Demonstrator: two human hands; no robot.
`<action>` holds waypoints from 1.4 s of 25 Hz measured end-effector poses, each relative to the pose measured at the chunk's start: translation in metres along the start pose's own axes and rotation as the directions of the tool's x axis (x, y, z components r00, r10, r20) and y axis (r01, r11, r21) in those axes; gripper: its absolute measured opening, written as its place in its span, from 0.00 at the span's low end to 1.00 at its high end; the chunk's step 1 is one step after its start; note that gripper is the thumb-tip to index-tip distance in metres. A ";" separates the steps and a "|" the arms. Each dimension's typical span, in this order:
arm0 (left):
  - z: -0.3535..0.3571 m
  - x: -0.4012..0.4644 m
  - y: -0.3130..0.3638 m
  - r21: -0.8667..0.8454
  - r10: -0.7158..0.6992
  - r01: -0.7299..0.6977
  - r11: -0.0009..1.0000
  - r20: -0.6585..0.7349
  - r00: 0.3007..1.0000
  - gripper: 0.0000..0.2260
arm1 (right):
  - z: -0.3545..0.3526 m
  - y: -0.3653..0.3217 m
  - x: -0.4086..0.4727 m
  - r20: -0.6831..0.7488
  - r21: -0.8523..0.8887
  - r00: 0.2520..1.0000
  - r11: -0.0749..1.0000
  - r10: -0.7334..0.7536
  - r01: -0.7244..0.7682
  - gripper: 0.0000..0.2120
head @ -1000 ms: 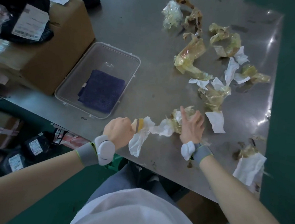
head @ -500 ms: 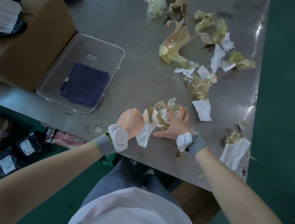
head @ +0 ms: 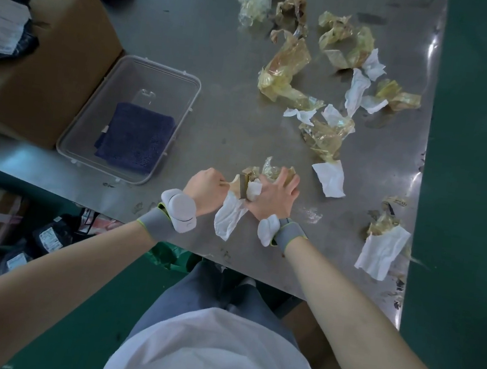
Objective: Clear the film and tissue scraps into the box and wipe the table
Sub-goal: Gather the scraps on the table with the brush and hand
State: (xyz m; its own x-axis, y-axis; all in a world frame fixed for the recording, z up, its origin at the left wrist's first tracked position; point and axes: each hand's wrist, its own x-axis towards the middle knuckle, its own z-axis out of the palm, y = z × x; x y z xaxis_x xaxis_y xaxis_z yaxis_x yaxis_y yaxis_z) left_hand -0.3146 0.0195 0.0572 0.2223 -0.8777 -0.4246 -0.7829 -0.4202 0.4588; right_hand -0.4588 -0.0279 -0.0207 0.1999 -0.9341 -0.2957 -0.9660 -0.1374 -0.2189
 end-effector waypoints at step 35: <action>0.005 -0.030 0.045 -0.256 0.018 -0.002 0.967 0.059 0.998 0.09 | -0.051 0.052 -0.049 -0.141 0.556 0.990 0.827 -0.001 0.080 0.14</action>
State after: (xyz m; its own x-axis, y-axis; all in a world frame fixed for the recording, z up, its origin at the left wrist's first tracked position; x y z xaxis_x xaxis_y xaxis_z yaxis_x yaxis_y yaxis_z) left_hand -0.3595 0.0281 0.0863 0.1736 -0.8700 -0.4615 -0.6088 -0.4631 0.6441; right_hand -0.5273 -0.0060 0.0297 0.1755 -0.9711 -0.1617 -0.6922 -0.0050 -0.7217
